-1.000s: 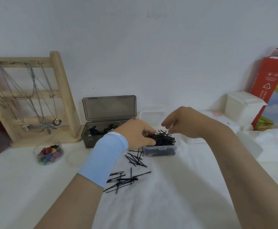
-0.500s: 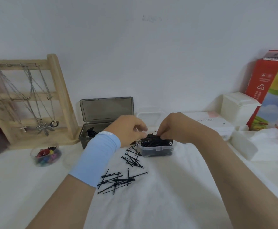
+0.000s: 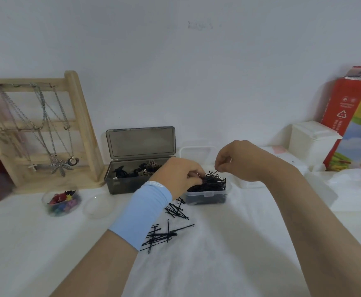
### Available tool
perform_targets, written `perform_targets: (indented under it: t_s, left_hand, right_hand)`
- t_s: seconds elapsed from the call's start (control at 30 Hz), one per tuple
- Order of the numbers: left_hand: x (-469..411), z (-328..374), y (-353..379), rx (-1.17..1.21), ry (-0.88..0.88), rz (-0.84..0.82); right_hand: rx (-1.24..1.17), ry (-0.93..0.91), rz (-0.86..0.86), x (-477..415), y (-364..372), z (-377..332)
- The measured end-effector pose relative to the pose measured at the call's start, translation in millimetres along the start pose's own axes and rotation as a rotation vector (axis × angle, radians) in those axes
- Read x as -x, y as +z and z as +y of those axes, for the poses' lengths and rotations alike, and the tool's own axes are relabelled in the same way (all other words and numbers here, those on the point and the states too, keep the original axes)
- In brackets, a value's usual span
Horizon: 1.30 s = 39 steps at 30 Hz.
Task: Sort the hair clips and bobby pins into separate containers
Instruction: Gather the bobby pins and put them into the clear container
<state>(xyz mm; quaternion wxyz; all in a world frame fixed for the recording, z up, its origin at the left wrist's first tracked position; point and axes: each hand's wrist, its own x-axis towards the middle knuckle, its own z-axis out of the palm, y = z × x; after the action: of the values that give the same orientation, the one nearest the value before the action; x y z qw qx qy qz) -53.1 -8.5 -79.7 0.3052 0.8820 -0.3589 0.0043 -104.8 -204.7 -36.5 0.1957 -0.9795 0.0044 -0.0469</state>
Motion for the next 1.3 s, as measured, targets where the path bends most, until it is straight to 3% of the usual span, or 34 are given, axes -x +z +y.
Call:
perform_targets:
  t_s: [0.13,0.23,0.3,0.43,0.6,0.77,0.93,1.13,1.3]
  left_hand:
    - [3.4,-8.9,-25.8,0.032,-0.041,0.081]
    - [7.1,-8.6,-36.8,-0.119,-0.092,-0.09]
    - [6.6,-5.6,-29.8,-0.19,-0.095,-0.162]
    - [2.3,-0.3,-12.6,-0.224,-0.038,-0.149]
    - [2.3,-0.4,-9.9,-0.2,0.024,-0.004]
    - [4.5,3.1,-3.4,-0.277,0.038,-0.184]
    - [4.8,4.8,-3.2,-0.256,0.021,-0.115]
    - [5.9,3.3,-5.3,-0.177,0.0,-0.014]
    - [7.4,10.7,5.3,-0.214,0.074,-0.309]
  right_hand:
    - [0.03,0.052,-0.104,2.8,0.6,4.6]
    - [-0.014,0.054,-0.178,3.9,3.0,-0.5]
    - [-0.025,0.053,-0.151,3.8,2.9,-3.9]
    - [0.081,0.11,-0.048,-2.2,11.3,-2.3]
    - [0.054,-0.015,-0.066,-4.3,24.8,-9.7]
    - [0.003,-0.05,-0.102,-3.6,26.7,-10.2]
    - [-0.145,0.0,-0.048,-1.3,12.1,0.0]
    - [-0.115,-0.006,-0.201,5.9,-2.3,6.4]
    - [-0.06,-0.021,-0.203,1.2,11.5,0.4]
